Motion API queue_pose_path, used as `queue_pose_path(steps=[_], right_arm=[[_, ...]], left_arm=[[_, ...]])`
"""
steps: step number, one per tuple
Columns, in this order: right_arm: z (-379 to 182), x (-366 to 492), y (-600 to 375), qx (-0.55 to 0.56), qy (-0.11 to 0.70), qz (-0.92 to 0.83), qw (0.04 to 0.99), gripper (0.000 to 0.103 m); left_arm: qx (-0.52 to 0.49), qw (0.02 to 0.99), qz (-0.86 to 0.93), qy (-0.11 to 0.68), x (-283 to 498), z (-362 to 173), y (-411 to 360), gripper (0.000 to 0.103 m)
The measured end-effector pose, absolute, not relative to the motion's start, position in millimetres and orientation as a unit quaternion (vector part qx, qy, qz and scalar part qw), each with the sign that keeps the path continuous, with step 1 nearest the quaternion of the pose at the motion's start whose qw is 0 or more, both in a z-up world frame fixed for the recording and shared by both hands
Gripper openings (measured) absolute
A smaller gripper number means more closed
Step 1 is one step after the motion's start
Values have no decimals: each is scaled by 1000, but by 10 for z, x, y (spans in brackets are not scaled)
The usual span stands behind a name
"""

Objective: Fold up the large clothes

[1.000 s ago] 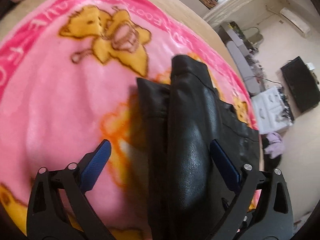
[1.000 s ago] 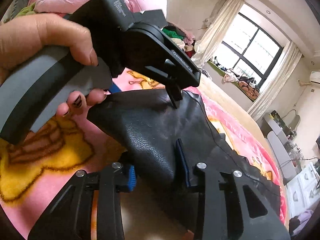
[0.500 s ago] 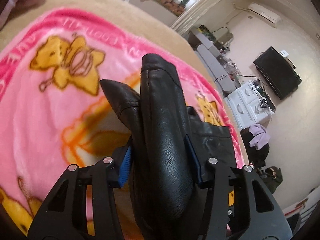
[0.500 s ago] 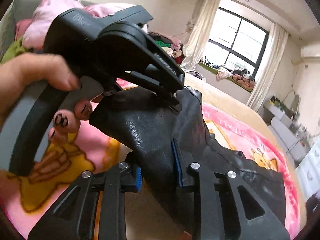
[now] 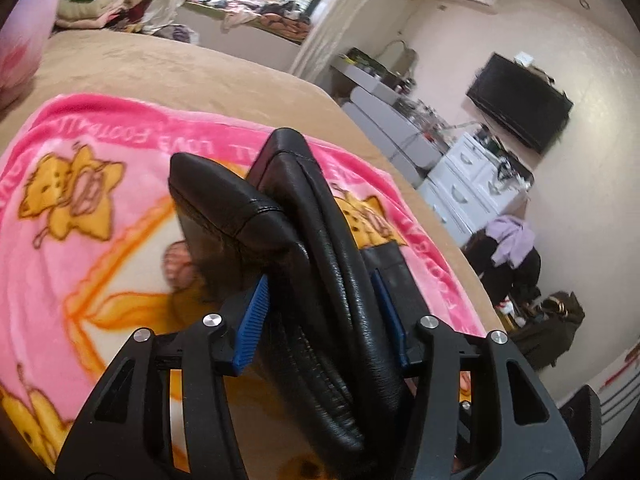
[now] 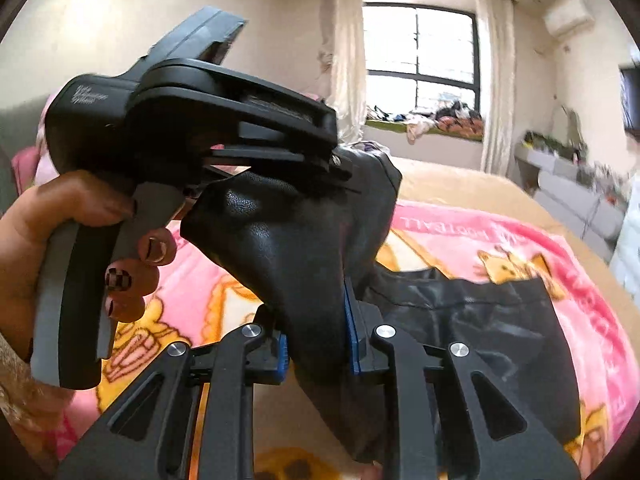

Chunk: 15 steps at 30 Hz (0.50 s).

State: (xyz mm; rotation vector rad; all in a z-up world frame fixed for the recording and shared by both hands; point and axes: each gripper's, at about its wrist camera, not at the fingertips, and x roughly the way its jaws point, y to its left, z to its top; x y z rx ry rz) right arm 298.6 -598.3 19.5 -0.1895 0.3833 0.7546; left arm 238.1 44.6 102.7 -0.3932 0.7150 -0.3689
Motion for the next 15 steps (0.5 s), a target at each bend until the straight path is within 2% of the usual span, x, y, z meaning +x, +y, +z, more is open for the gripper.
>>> queue_pose_path(steps=[15], right_arm=[[135, 3210, -7088, 49, 242, 331, 911, 18]], left_arm=[[-136, 889, -204, 388, 2709, 1045, -784, 43]])
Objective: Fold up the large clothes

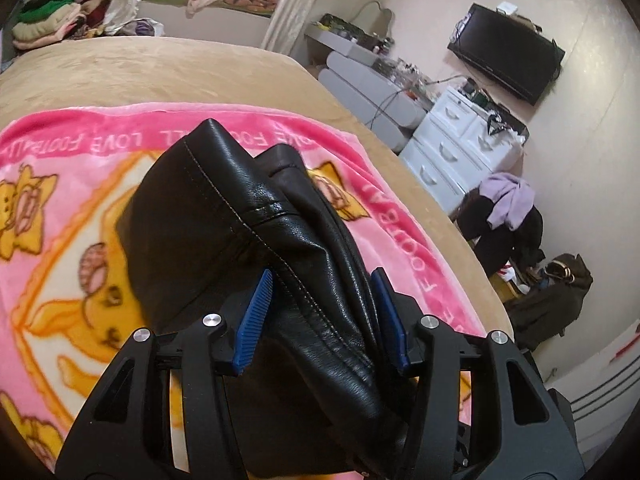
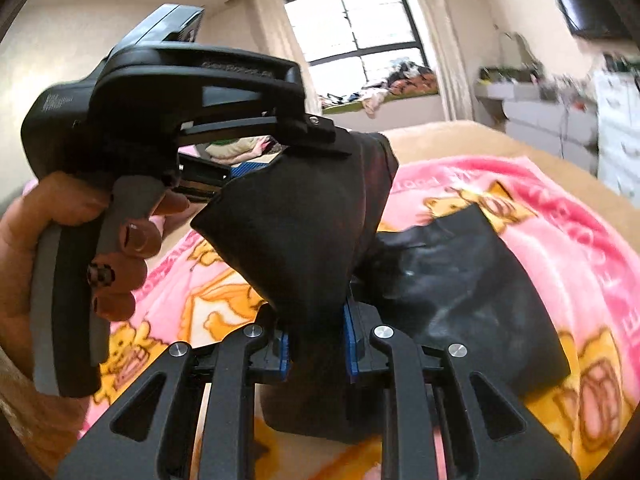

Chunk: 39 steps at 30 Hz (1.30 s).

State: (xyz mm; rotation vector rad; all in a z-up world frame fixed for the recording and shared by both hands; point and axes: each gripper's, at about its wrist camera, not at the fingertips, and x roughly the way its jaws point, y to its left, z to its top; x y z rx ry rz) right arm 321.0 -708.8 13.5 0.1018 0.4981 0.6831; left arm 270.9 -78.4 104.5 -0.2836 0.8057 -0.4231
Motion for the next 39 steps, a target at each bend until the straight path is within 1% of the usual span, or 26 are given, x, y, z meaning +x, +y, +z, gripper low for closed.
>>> queue_pose_path(steps=[4, 6, 7, 11, 14, 15, 16, 17, 18, 19, 21, 22, 23, 26, 28, 30, 31, 32, 33, 34, 36, 39], right_arm=[[111, 3298, -7384, 112, 262, 326, 901, 18], [87, 3348, -7543, 144, 276, 317, 896, 18], [65, 3383, -7625, 159, 284, 311, 893, 18], [-104, 3522, -8019, 238, 332, 281, 869, 18], [-335, 3603, -8247, 306, 375, 270, 833, 21], [-384, 3610, -8271, 312, 387, 273, 823, 21], [-408, 3614, -8279, 318, 395, 274, 817, 25], [-437, 3609, -8277, 324, 404, 277, 809, 37], [-446, 3604, -8256, 320, 412, 281, 805, 45], [-434, 3589, -8226, 305, 419, 278, 809, 54], [-353, 3537, -8209, 283, 411, 282, 819, 74], [-302, 3522, -8212, 280, 405, 292, 820, 91], [-254, 3507, -8233, 278, 399, 299, 821, 97], [-109, 3569, -8265, 246, 390, 273, 844, 97], [-132, 3765, -8250, 248, 406, 274, 836, 97], [-154, 3915, -8246, 268, 415, 281, 823, 95], [-159, 3982, -8215, 269, 421, 286, 818, 71], [-149, 4039, -8167, 260, 422, 289, 819, 33], [-107, 4077, -8115, 245, 415, 297, 824, 32], [-69, 4098, -8095, 238, 408, 296, 831, 27], [42, 4070, -8135, 245, 386, 311, 833, 26], [115, 4083, -8372, 265, 358, 302, 843, 26]], left_arm=[[-138, 883, -218, 391, 2790, 1031, -1033, 47], [-150, 881, -230, 386, 2791, 1042, -1072, 57], [-155, 882, -232, 380, 2777, 1048, -1065, 67], [-144, 895, -194, 376, 2718, 921, -893, 69], [-130, 892, -144, 408, 2720, 575, -736, 70], [-128, 887, -139, 421, 2735, 481, -717, 70], [-127, 879, -134, 440, 2742, 321, -704, 70], [-126, 871, -132, 455, 2746, 202, -713, 70], [-122, 867, -129, 465, 2739, 74, -729, 73], [-115, 870, -121, 463, 2723, 38, -741, 75], [-109, 873, -112, 463, 2709, -8, -724, 75], [-113, 872, -115, 462, 2712, 7, -710, 75], [-116, 872, -117, 461, 2709, 16, -692, 75], [-117, 871, -121, 462, 2725, 34, -670, 75], [-114, 872, -120, 461, 2719, 31, -689, 75], [-113, 873, -120, 460, 2717, 36, -721, 75], [-112, 873, -119, 460, 2717, 38, -730, 76], [-112, 873, -119, 460, 2719, 37, -732, 76], [-116, 872, -119, 460, 2731, 51, -729, 76], [-121, 871, -119, 461, 2747, 62, -721, 77], [-147, 867, -134, 458, 2789, 118, -706, 82], [-136, 874, -139, 445, 2803, 217, -771, 83]])
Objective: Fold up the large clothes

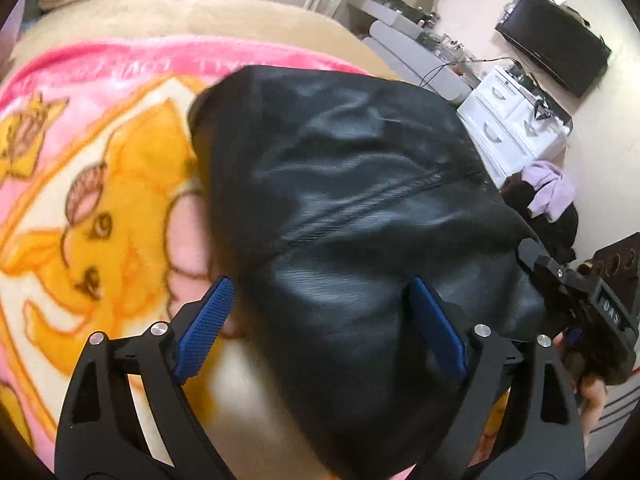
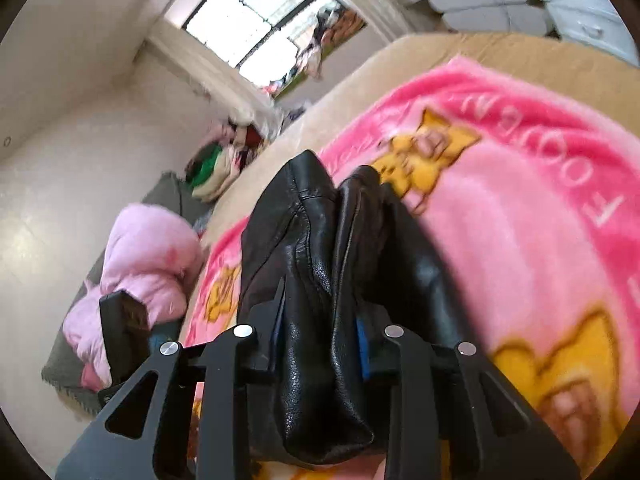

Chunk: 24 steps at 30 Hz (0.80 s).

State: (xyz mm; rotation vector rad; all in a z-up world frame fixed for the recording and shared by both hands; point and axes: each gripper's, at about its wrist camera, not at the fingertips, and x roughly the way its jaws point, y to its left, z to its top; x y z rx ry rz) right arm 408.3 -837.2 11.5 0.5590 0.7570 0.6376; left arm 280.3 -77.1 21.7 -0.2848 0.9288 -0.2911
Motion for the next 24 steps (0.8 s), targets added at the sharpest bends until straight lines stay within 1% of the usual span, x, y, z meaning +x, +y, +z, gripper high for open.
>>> queue_pose_path(steps=[2, 4, 5, 7, 9, 10, 11, 12, 13, 15, 17, 19, 22, 24], right_arm=[[-21, 4159, -8475, 268, 381, 276, 840, 26], [-318, 4195, -8531, 273, 423, 257, 825, 28], [-402, 4192, -8540, 273, 431, 250, 822, 30], [-489, 4177, -8548, 273, 437, 237, 824, 31], [-485, 4167, -8557, 272, 433, 237, 826, 36], [-480, 4163, -8556, 270, 431, 234, 829, 49], [-461, 4143, -8564, 266, 430, 231, 831, 66], [-436, 4126, -8596, 269, 434, 232, 828, 77], [-429, 4130, -8638, 284, 436, 245, 818, 97], [-398, 4087, -8766, 332, 429, 289, 789, 98], [-357, 3996, -8875, 337, 418, 283, 795, 98], [-451, 3975, -8914, 327, 438, 264, 795, 99], [-661, 4005, -8869, 353, 471, 270, 762, 97], [-653, 3951, -8817, 351, 467, 255, 771, 81]], left_arm=[[-123, 874, -135, 451, 2822, 162, -836, 87], [-132, 862, -133, 471, 2858, 6, -866, 87], [-137, 860, -133, 474, 2868, -43, -870, 89], [-151, 856, -131, 477, 2895, -144, -861, 92], [-157, 855, -129, 478, 2898, -156, -853, 94], [-157, 854, -130, 478, 2904, -146, -851, 94], [-154, 855, -129, 479, 2897, -133, -853, 94], [-148, 856, -129, 478, 2894, -107, -856, 94], [-145, 858, -128, 476, 2880, -92, -850, 94], [-137, 860, -128, 474, 2866, -57, -845, 94], [-127, 862, -129, 473, 2857, -35, -850, 94], [-122, 863, -129, 472, 2849, -30, -848, 94], [-115, 864, -127, 473, 2857, -19, -855, 94], [-112, 865, -128, 472, 2861, -5, -844, 94]])
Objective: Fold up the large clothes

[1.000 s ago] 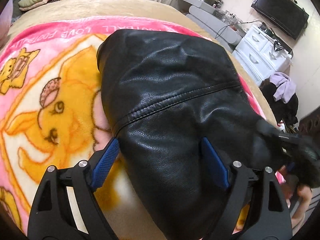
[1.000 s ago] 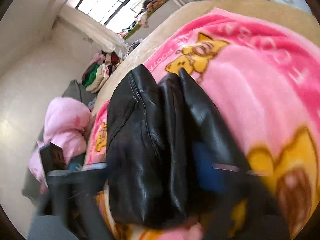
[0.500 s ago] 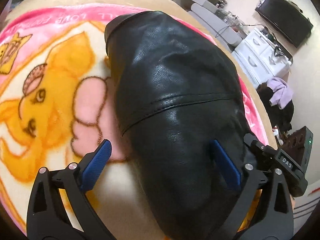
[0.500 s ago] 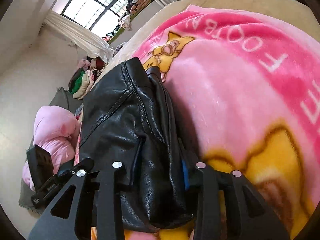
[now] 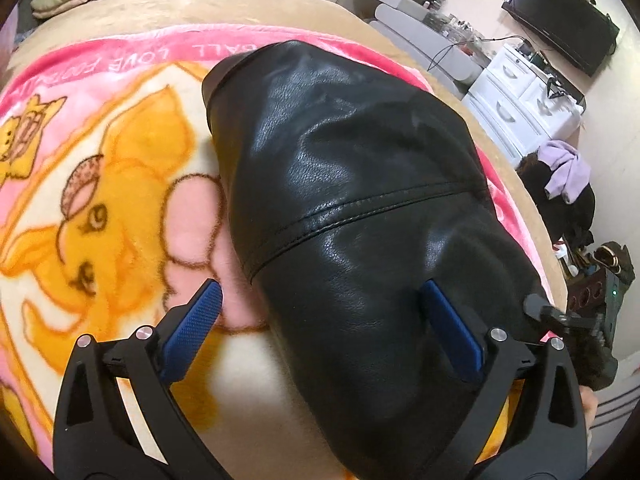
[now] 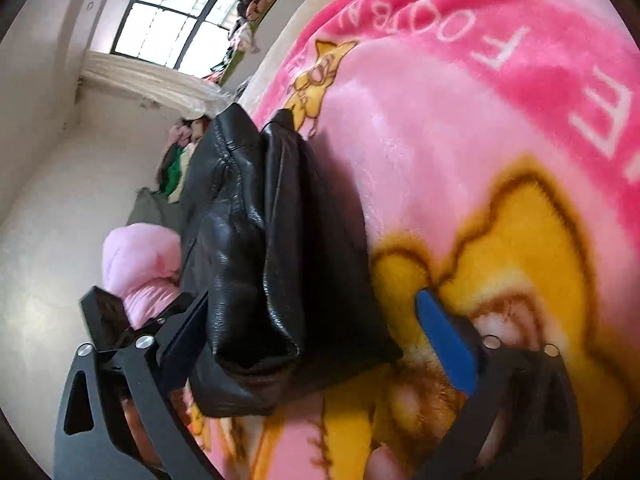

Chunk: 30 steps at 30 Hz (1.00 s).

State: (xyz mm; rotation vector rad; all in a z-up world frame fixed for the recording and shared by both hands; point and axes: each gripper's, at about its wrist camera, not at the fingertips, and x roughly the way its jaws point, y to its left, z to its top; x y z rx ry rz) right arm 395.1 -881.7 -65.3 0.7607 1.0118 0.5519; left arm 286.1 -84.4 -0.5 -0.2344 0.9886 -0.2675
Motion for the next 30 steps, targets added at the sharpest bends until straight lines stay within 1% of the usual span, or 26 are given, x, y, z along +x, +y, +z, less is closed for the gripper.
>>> queue_pose_path(steps=[1, 2, 4, 9, 10, 11, 13, 14, 16, 18, 21, 23, 27, 30], right_arm=[[-645, 3923, -8788, 354, 463, 250, 773, 64], [-637, 3879, -8762, 364, 458, 251, 771, 61], [-632, 3758, -8629, 369, 460, 256, 766, 59], [-677, 3446, -8219, 375, 467, 289, 747, 59], [-705, 3415, -8165, 373, 473, 289, 744, 63], [-728, 3373, -8083, 358, 478, 280, 752, 70], [-698, 3373, -8044, 331, 479, 265, 769, 75], [-659, 3397, -8046, 325, 478, 264, 772, 80], [-557, 3411, -8116, 326, 464, 266, 780, 85], [-428, 3392, -8230, 325, 435, 256, 800, 92], [-268, 3383, -8381, 319, 394, 241, 828, 94], [-224, 3437, -8415, 307, 383, 233, 839, 94], [-119, 3724, -8314, 264, 388, 236, 851, 94], [-55, 4020, -8206, 254, 398, 244, 847, 94]], left_arm=[[-110, 865, -127, 472, 2861, 7, -835, 94], [-107, 866, -125, 472, 2858, 16, -831, 93], [-98, 869, -120, 469, 2851, 39, -790, 93], [-84, 876, -106, 463, 2821, 76, -662, 93], [-81, 877, -104, 463, 2816, 67, -636, 93], [-78, 877, -101, 464, 2818, 49, -620, 93], [-78, 874, -101, 470, 2826, -7, -592, 93], [-82, 873, -104, 470, 2827, -22, -578, 93], [-89, 874, -107, 466, 2814, -12, -536, 93], [-89, 876, -108, 463, 2796, 18, -523, 93], [-84, 879, -110, 457, 2763, 67, -519, 93], [-79, 879, -111, 457, 2743, 67, -519, 93], [-77, 877, -117, 459, 2699, 42, -510, 93], [-74, 877, -118, 459, 2679, 44, -525, 93]])
